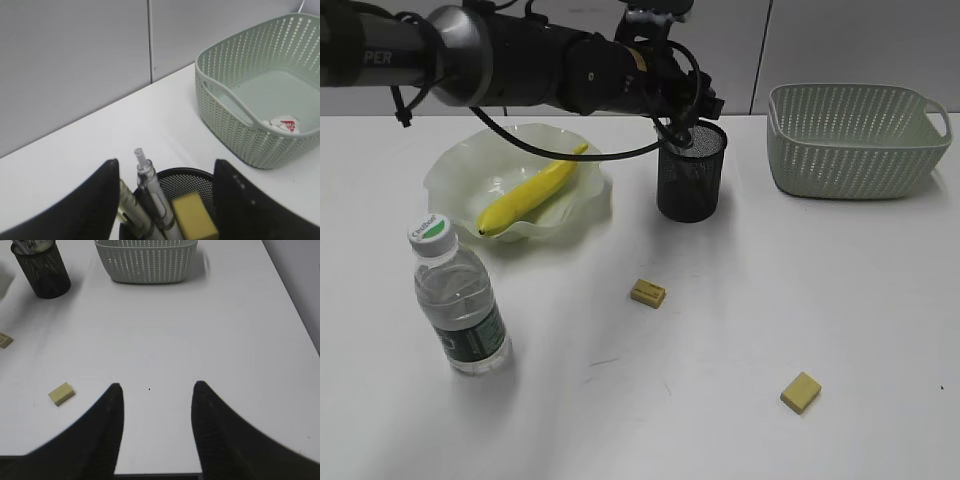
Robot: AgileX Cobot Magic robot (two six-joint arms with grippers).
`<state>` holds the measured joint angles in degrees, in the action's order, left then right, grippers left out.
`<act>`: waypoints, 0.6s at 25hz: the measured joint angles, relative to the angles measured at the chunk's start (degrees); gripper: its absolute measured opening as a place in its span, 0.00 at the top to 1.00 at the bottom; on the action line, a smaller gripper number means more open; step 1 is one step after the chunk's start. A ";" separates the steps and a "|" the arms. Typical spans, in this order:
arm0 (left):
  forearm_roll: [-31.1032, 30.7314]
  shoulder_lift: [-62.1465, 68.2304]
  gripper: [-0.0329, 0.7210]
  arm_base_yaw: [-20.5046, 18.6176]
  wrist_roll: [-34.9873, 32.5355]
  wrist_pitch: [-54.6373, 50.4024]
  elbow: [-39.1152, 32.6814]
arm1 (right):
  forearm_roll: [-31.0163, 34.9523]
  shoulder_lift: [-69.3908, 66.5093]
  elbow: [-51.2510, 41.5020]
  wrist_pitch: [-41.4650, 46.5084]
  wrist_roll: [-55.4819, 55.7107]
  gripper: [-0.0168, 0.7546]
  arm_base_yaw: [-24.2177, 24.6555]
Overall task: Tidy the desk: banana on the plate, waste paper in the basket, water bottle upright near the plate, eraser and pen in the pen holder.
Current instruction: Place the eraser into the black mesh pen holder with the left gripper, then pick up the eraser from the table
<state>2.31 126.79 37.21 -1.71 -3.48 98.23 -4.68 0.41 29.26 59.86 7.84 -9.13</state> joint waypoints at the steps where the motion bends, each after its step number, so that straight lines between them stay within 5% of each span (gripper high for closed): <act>1: 0.07 0.00 0.35 0.00 0.00 -0.28 0.00 | 0.00 0.00 0.00 0.00 0.00 0.51 0.00; 7: 0.41 -2.95 0.35 0.00 0.00 -4.71 0.00 | 0.00 0.00 0.00 0.00 0.00 0.51 0.00; 12: -2.31 -13.88 0.52 -0.97 0.00 -15.94 -0.96 | 0.00 0.00 0.00 0.00 0.00 0.51 0.00; 15: -4.66 -24.92 0.59 -2.32 0.00 -19.31 -9.16 | 0.00 0.00 0.00 0.00 0.00 0.51 0.00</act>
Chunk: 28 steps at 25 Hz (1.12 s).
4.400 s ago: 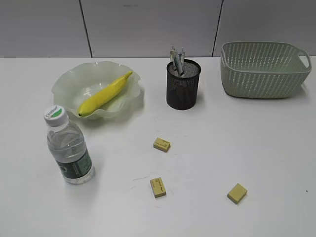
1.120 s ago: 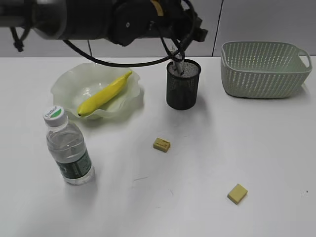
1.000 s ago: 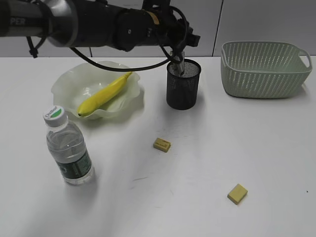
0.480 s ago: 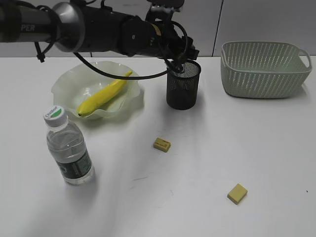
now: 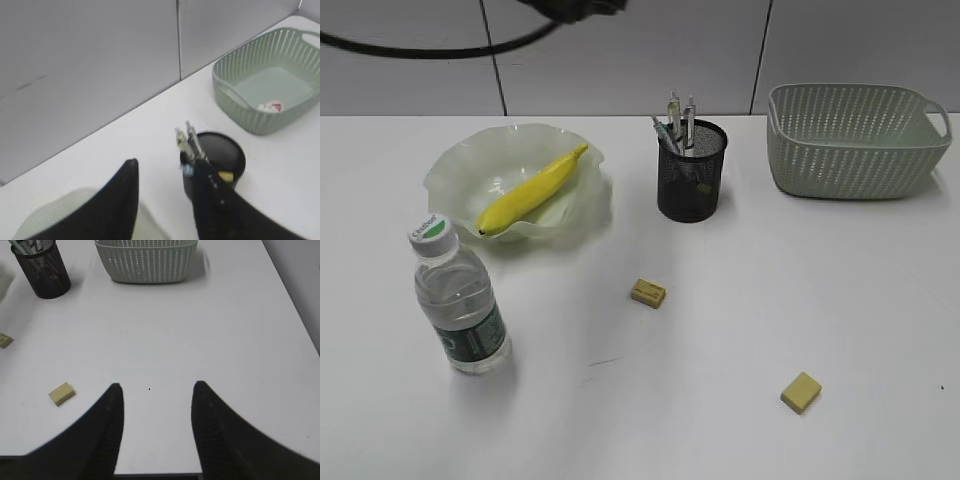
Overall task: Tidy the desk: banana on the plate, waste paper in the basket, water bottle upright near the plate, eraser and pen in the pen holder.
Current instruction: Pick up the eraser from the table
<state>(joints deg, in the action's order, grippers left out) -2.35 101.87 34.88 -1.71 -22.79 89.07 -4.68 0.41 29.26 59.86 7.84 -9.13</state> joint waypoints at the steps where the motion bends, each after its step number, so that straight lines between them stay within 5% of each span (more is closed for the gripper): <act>1: -0.75 -4.91 0.60 -0.33 0.00 -0.78 -4.57 | 0.00 0.00 0.00 0.00 0.00 0.51 0.00; 6: -1.10 -31.90 0.59 -0.53 0.00 -9.09 -29.07 | 0.00 0.00 0.00 0.00 0.00 0.51 0.00; 11: -1.39 -62.71 0.40 -0.35 1.71 -22.32 -46.05 | 0.00 0.00 0.00 0.00 0.00 0.51 0.00; 18: -8.99 -88.26 0.37 -1.04 14.11 -43.08 -52.32 | 0.25 0.00 0.00 0.00 0.00 0.51 0.00; 28: -14.70 -102.17 0.44 -1.97 21.78 -41.93 -57.01 | 5.65 -1.62 0.63 -2.24 -6.64 0.51 0.02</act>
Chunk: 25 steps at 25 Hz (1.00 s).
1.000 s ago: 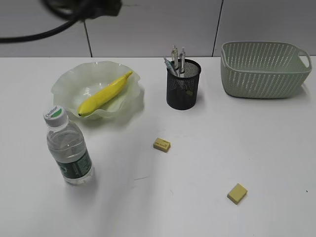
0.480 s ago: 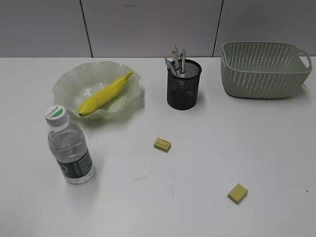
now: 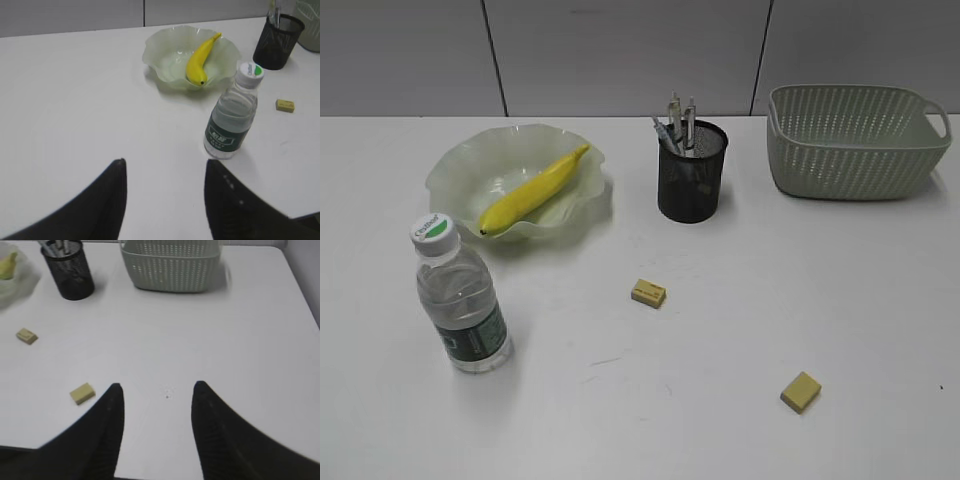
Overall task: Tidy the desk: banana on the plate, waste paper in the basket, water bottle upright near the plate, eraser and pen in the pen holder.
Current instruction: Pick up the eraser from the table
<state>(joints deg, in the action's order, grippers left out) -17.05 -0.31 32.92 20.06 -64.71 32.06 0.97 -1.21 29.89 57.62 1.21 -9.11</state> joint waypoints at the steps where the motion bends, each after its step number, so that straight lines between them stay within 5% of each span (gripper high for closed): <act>1: -0.29 -0.08 0.45 0.00 0.16 0.96 -0.51 | 2.38 -2.14 0.36 -1.43 -2.11 0.51 0.00; 13: -0.94 -0.08 0.48 -2.01 0.41 3.03 -1.18 | 17.27 -60.59 6.17 -18.10 -17.06 0.51 -3.46; 20: -1.52 -0.08 0.48 -12.85 0.41 3.03 -1.18 | 0.94 -89.56 11.67 -22.64 -1.73 0.50 -18.95; 25: -1.64 -0.08 0.50 -15.72 0.41 3.03 -1.18 | -0.97 -97.68 12.03 -28.31 1.87 0.41 -22.39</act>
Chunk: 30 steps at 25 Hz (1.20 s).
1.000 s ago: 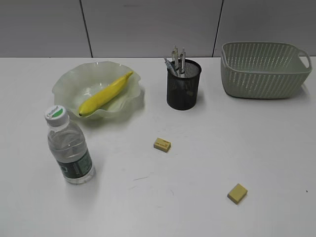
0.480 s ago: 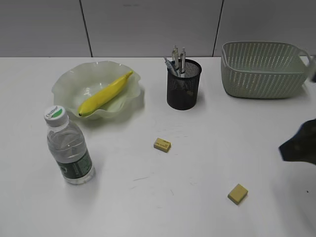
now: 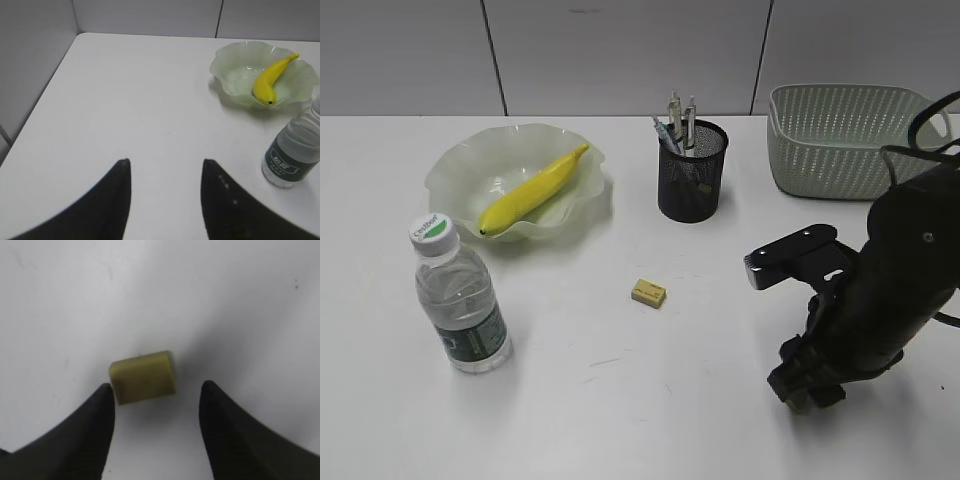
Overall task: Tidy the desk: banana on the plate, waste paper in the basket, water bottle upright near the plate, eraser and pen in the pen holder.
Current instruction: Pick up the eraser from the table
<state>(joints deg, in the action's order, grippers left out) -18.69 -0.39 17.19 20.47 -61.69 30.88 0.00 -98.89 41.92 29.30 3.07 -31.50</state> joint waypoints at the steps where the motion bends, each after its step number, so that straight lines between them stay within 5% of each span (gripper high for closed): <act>1: 0.00 0.00 0.51 -0.07 0.00 0.00 0.00 | -0.32 -0.68 0.00 -0.94 0.17 0.39 -0.08; 15: -0.01 0.00 0.54 -0.07 0.00 0.04 0.00 | 0.35 -3.45 0.49 -5.90 -2.56 0.29 -0.13; 20: -0.01 0.00 0.55 -0.07 0.00 0.04 0.00 | 2.15 -3.45 0.49 -5.47 -2.68 0.37 -0.13; 25: -0.01 0.00 0.55 -0.07 0.00 0.04 0.00 | 2.27 -3.45 0.49 -5.20 -2.68 0.56 -0.13; 30: -0.01 0.00 0.55 -0.07 0.00 0.04 0.00 | 2.27 -3.33 0.53 -5.38 -2.74 0.58 -0.13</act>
<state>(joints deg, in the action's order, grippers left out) -18.70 -0.39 17.13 20.47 -61.64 30.88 2.27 -102.22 42.45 23.93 0.33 -31.63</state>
